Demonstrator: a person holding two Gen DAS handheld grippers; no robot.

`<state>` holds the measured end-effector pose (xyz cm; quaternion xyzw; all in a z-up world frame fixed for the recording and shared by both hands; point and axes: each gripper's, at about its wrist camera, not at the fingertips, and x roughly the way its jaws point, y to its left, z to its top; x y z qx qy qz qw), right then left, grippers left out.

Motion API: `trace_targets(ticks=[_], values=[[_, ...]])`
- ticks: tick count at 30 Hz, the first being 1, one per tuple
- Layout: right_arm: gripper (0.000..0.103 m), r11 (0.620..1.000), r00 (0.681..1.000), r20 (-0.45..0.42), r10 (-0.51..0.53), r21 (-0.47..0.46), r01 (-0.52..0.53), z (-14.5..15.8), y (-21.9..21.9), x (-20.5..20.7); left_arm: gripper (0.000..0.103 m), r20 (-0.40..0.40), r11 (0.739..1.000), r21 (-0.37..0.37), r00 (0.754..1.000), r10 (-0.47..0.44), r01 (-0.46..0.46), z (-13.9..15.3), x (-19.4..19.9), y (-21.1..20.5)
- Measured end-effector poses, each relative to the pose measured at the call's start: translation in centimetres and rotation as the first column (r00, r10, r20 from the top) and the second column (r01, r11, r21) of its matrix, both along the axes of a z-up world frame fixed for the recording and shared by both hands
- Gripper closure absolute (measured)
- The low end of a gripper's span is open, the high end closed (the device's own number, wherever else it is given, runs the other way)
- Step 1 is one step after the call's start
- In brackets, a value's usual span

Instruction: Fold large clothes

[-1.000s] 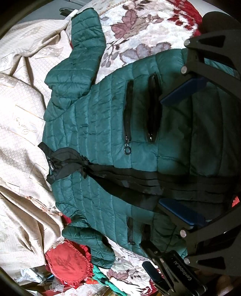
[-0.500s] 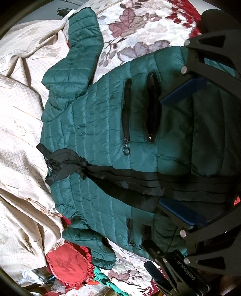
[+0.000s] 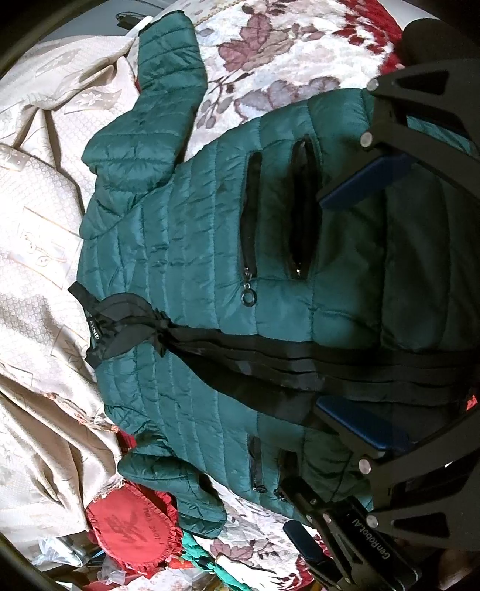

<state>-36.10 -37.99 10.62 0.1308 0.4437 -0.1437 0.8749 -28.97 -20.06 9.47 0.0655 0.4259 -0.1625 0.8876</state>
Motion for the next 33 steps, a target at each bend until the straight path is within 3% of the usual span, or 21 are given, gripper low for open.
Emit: trace_targets(ticks=[24,33], values=[[0.001,0.997,1.0,0.012,0.006,-0.072,-0.005,0.2,0.4,0.7,0.04,-0.007,1.0,-0.016,1.0,-0.018,0.018,0.1,0.6,-0.8],[0.001,1.0,1.0,-0.006,0.003,-0.013,-0.003,0.3,-0.2,1.7,0.04,-0.016,1.0,-0.02,1.0,-0.024,0.023,-0.3,1.2,-1.1]])
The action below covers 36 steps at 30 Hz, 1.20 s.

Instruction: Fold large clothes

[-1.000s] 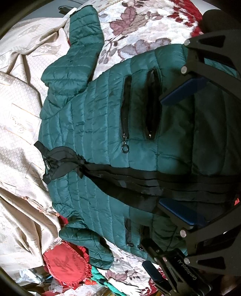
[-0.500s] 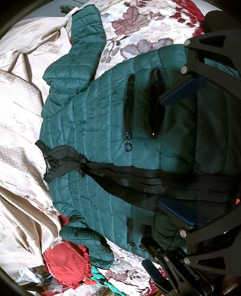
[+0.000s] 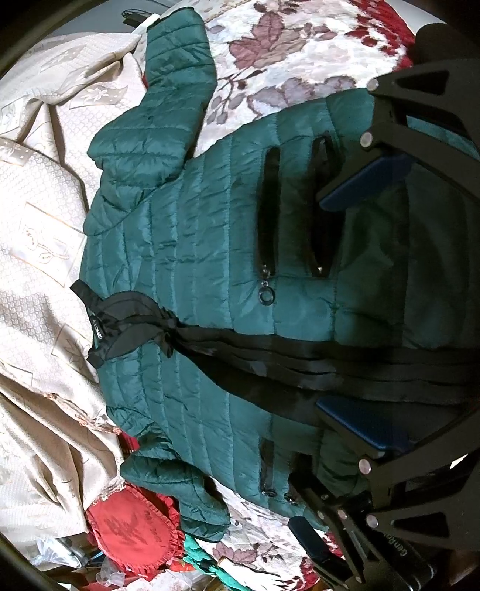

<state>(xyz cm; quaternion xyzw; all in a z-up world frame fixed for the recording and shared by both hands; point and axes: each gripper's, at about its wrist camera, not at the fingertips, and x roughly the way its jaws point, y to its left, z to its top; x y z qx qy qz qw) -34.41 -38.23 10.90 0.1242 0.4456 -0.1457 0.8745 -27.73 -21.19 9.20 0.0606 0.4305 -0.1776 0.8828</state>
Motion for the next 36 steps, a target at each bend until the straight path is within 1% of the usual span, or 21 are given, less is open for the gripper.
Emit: trace_targets(ticks=[6,12,16,21,28,36], values=[[0.001,1.0,1.0,-0.001,0.016,-0.015,-0.016,0.1,0.3,1.2,0.041,0.003,1.0,-0.007,1.0,0.009,-0.009,0.2,1.0,-0.1],[0.001,1.0,1.0,0.006,0.021,-0.012,-0.021,0.0,0.3,2.2,0.041,0.001,1.0,-0.012,1.0,0.022,-0.022,0.2,2.1,0.0],[0.001,1.0,1.0,0.007,0.028,-0.013,-0.027,0.0,0.2,2.9,0.041,-0.013,0.999,-0.017,0.999,0.032,-0.032,0.1,3.1,0.1],[0.001,0.999,0.999,-0.004,0.037,-0.026,-0.038,-0.1,0.0,4.5,0.041,-0.007,0.998,-0.005,0.998,0.063,-0.063,0.0,5.0,0.7],[0.001,0.998,0.998,0.016,0.054,-0.022,-0.053,-0.6,-0.1,7.0,0.041,-0.01,0.993,0.017,0.993,0.119,-0.119,-0.6,8.4,1.9],[0.001,0.995,0.996,-0.005,0.091,-0.038,-0.091,-1.1,0.3,10.2,0.041,-0.016,0.985,0.037,0.985,0.169,-0.168,-1.3,11.8,3.1]])
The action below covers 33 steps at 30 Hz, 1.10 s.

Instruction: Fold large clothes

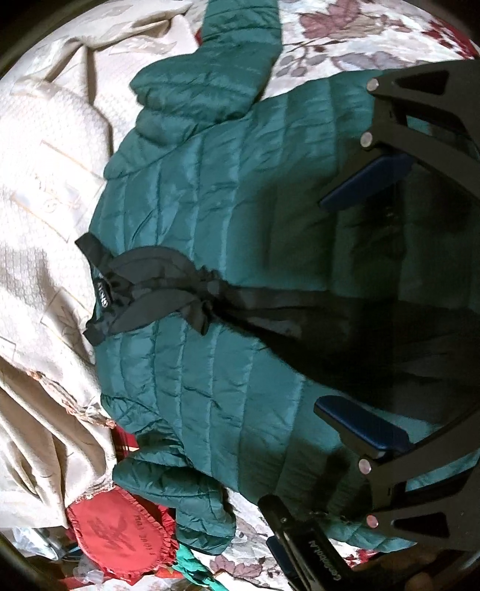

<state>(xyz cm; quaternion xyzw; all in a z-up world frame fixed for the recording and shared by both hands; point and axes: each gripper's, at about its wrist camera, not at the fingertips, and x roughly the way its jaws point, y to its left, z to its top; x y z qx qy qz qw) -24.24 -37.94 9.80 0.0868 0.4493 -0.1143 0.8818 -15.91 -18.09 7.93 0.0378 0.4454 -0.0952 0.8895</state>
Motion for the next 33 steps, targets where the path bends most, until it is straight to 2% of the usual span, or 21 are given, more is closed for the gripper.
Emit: trace_targets(ticks=[8,16,26,33], values=[[0.001,1.0,0.999,0.019,0.03,0.009,-0.03,-0.8,0.9,3.6,0.041,-0.008,0.999,-0.009,0.999,0.044,-0.044,-0.3,3.1,0.9],[0.001,0.999,0.999,0.003,0.034,0.042,-0.034,-2.5,1.4,6.3,0.041,-0.013,0.997,0.0,0.997,0.071,-0.071,-0.9,5.4,1.6],[0.001,0.998,1.0,0.002,0.011,0.06,-0.011,-3.1,0.7,8.4,0.041,-0.021,0.996,-0.001,0.996,0.085,-0.085,-1.4,6.6,1.8],[0.001,0.998,1.0,-0.008,0.019,0.056,-0.019,-3.6,0.7,9.1,0.041,-0.005,0.993,-0.026,0.993,0.119,-0.119,-0.7,7.7,4.0]])
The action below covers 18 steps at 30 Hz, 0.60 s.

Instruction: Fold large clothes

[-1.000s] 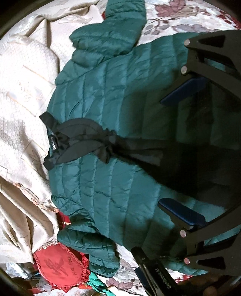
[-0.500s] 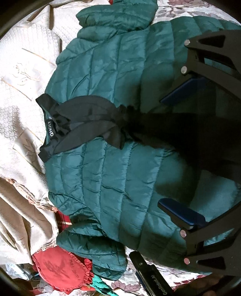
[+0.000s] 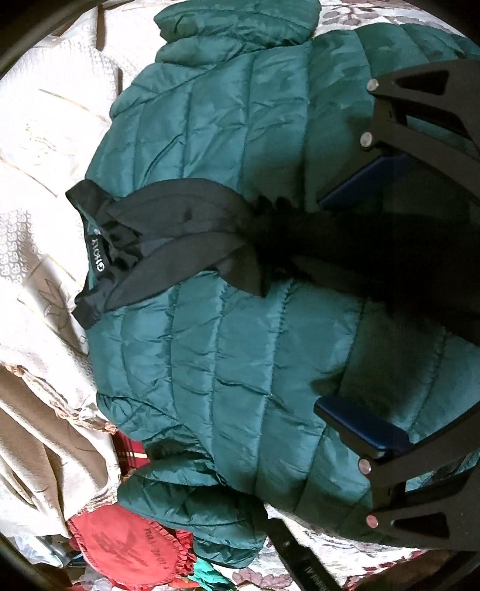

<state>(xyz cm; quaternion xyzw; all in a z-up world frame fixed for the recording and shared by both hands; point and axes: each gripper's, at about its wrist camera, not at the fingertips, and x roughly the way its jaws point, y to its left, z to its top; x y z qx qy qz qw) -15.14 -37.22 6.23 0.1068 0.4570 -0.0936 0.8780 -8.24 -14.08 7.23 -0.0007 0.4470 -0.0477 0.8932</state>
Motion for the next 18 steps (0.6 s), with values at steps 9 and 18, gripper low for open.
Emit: trace_targets(ticks=[9,18], values=[[0.001,0.999,0.999,-0.004,0.043,0.007,-0.043,0.2,1.3,1.1,0.041,0.05,0.993,-0.06,0.993,0.104,-0.101,2.1,2.8,6.7],[0.001,0.998,0.998,-0.01,0.056,0.021,-0.056,0.0,1.9,0.8,0.041,0.114,0.938,-0.039,0.931,0.346,-0.344,1.5,8.6,16.3]])
